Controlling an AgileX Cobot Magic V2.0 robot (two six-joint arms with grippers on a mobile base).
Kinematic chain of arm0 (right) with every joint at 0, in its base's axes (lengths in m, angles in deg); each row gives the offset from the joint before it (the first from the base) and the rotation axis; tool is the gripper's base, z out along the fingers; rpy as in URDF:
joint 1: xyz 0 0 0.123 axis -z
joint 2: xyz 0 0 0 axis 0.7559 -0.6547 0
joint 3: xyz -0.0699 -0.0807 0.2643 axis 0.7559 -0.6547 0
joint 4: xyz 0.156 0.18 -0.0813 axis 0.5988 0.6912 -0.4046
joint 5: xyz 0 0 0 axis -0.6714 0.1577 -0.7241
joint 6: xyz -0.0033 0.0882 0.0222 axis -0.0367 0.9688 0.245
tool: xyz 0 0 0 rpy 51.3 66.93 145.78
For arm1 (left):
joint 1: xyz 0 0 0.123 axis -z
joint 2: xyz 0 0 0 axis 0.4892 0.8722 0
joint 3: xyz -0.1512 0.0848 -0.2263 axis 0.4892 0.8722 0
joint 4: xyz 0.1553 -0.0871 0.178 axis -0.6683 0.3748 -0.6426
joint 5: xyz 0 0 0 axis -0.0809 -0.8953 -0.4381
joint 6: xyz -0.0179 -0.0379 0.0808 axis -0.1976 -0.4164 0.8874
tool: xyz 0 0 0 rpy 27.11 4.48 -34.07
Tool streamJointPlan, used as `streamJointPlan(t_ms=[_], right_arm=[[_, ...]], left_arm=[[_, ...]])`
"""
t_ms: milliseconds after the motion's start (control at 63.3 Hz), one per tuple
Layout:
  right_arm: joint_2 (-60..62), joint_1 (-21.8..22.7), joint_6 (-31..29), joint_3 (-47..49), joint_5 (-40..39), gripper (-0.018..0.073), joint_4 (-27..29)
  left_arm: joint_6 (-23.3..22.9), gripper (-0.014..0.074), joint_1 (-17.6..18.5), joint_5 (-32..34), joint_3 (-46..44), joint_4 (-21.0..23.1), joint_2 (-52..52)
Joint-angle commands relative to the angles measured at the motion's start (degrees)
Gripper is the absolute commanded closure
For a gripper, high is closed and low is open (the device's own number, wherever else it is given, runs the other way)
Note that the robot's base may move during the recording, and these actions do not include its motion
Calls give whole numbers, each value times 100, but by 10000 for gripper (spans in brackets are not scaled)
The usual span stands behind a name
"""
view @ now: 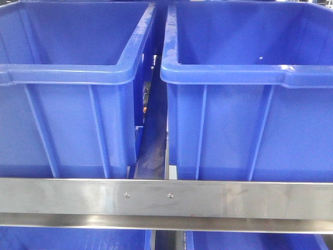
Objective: Sort and place red and blue blocks on shelf
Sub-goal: 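Move left gripper over one blue bin, right gripper over the other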
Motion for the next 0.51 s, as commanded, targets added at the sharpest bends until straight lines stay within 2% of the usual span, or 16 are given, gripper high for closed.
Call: streamJointPlan(t_ms=[0,489], right_arm=[[-3,-23,-40,151,-458,510,-30],[-3,-23,-40,151,-457,510,-36]], left_arm=[[-33,472,-2,413,-175,-47,-9],[-33,472,-2,749,-175,-47,-9]])
